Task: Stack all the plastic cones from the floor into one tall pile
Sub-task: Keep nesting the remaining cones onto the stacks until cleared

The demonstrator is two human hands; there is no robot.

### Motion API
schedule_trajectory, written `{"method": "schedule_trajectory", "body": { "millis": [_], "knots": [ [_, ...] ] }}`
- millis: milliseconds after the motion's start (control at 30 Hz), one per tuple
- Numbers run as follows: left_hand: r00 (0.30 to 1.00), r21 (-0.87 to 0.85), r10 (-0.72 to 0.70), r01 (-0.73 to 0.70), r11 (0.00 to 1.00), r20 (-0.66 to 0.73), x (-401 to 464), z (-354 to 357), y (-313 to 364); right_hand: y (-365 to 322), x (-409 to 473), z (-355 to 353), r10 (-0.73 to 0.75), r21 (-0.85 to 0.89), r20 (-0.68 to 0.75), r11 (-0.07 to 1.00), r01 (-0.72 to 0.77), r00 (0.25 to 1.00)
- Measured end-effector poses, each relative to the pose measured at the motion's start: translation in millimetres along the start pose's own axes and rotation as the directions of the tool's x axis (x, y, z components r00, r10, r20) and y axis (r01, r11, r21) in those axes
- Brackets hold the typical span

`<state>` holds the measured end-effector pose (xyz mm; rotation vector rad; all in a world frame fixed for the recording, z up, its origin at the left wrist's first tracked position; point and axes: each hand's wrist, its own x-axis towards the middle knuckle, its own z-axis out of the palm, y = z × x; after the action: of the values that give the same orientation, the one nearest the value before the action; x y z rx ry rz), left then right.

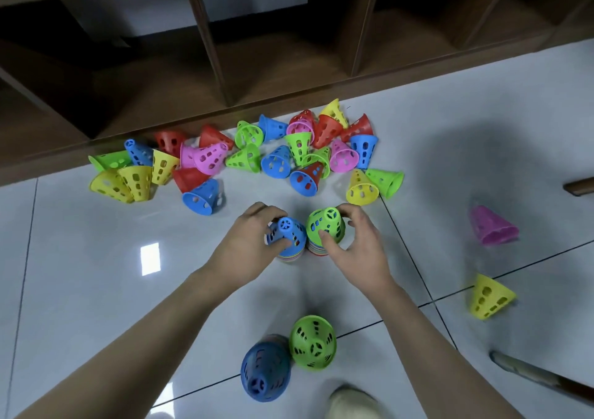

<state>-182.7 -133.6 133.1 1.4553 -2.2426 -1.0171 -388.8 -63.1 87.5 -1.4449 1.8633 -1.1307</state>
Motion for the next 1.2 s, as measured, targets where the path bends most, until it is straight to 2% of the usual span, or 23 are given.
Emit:
{"method": "schedule_trajectory", "body": {
  "millis": [200,267,333,433,533,633,733,833,900,1000,1100,1200],
  "knots": [
    [0.999,-0.007,-0.021,0.021,1.0,-0.036,4,5,5,3,-1,-17,-0.026,-0.09,0.088,0.995,0.034,0.996],
    [0.998,-0.048,-0.015,0.012,0.999,-0.059,8,8,10,9,-11,-35,0.038,-0.105,-0.007,0.994,-0.039,0.999],
    [0.997,-0.113,0.01,-0.018,0.993,-0.072,13,9,16,24,-27,-60,0.122,-0.107,-0.168,0.984,-0.142,0.978],
    [0.997,-0.216,-0.061,0.049,0.975,-0.05,32,10,21,58,-57,-101,0.162,-0.253,-0.369,0.93,-0.267,0.915],
    [0.99,-0.288,-0.138,0.129,0.949,-0.01,57,14,25,86,-87,-134,0.171,-0.349,-0.533,0.848,-0.399,0.829],
    [0.997,-0.276,-0.07,0.063,0.959,-0.015,72,19,41,102,-109,-153,0.287,-0.254,-0.657,0.787,-0.562,0.698],
    [0.999,-0.23,0.045,-0.036,0.972,0.031,80,23,59,118,-114,-156,0.539,-0.063,-0.633,0.68,-0.731,0.556],
    [0.991,-0.165,0.094,-0.077,0.983,0.098,91,27,66,126,-107,-149,0.7,0.17,-0.548,0.629,-0.759,0.457],
    [0.988,-0.134,0.093,-0.076,0.988,0.125,101,29,66,131,-102,-143,0.712,0.122,-0.522,0.607,-0.786,0.469],
    [0.982,-0.061,0.07,-0.06,0.996,0.178,120,34,61,139,-93,-134,0.674,-0.01,-0.492,0.629,-0.778,0.551],
    [0.976,0.127,0.002,-0.03,0.991,0.216,150,41,43,140,-79,-131,0.609,-0.172,-0.438,0.665,-0.727,0.661],
    [0.968,0.287,-0.118,0.05,0.957,0.223,176,44,26,133,-65,-128,0.551,-0.203,-0.382,0.733,-0.649,0.741]
  ]
}}
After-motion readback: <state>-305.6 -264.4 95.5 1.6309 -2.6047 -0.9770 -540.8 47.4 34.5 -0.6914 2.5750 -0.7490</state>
